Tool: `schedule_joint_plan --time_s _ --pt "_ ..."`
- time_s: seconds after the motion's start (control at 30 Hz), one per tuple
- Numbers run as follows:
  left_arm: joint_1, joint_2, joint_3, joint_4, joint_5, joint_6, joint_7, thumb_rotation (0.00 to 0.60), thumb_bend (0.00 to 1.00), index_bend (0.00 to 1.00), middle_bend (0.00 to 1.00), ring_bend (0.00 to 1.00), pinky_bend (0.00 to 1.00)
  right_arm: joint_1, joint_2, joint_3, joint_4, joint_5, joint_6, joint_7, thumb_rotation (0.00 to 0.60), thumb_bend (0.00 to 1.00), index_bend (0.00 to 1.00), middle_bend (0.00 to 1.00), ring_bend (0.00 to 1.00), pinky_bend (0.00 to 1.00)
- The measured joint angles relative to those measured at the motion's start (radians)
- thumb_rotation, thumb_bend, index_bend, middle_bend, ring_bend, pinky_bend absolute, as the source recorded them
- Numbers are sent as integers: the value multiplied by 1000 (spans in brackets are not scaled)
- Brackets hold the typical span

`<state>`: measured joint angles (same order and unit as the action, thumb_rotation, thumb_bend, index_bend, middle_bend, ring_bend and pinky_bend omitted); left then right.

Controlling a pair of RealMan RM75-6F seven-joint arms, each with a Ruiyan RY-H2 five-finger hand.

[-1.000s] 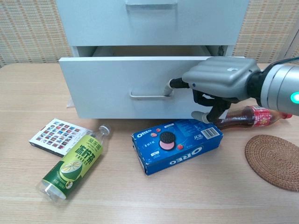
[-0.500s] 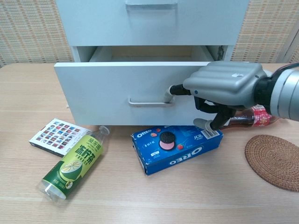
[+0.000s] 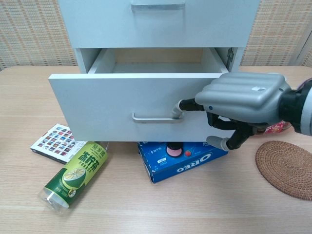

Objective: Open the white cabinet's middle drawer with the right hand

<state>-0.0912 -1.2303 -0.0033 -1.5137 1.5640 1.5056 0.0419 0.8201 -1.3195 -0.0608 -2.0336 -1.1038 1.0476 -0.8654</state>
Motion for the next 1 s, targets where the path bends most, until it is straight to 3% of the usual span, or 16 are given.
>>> schedule_joint_plan --time_s 0.6,0.8,1.0 --pt "2 7 0 -17 5 7 13 600 474 198 47 59 109 -84 60 -72 -78 -206 55 24 600 389 164 884 928 884" --pt "7 11 -2 -15 1 13 9 600 474 198 47 59 109 -173 108 -105 -74 -352 178 93 600 388 164 844 877 883" --pt "6 15 -8 -13 -12 7 11 600 474 198 47 59 109 -300 197 -150 -37 -487 348 270 600 388 164 807 827 882"
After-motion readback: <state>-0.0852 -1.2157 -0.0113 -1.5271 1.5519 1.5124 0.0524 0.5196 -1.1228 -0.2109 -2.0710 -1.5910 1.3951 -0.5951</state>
